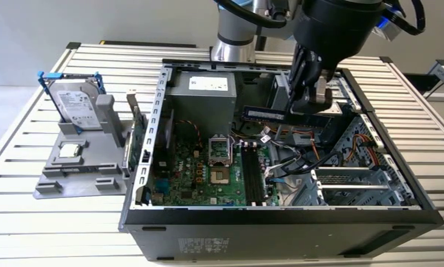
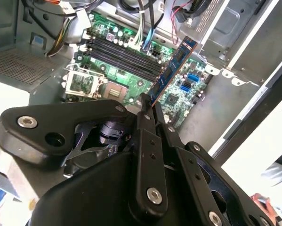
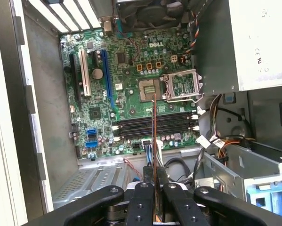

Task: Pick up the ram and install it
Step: 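Pick up the ram and move it above insertion slot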

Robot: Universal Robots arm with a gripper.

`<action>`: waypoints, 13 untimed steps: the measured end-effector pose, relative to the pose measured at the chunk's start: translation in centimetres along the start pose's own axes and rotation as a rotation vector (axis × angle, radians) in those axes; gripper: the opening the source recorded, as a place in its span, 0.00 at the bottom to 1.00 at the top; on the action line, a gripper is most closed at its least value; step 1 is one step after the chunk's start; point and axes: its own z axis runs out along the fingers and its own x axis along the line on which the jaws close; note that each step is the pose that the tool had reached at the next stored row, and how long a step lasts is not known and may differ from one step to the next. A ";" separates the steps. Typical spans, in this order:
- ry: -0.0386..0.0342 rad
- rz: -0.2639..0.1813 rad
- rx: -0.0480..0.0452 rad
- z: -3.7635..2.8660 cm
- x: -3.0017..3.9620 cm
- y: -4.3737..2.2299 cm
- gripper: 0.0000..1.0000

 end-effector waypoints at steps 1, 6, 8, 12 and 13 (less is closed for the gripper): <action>-0.0002 0.006 0.0001 0.00 0.00 0.00 0.00; -0.0009 0.039 0.0004 0.00 0.00 0.00 0.00; -0.0011 0.052 0.0005 0.00 0.00 0.00 0.00; -0.0017 0.078 0.0008 0.00 0.00 0.00 0.00; -0.0019 0.085 0.0009 0.00 0.00 0.00 0.00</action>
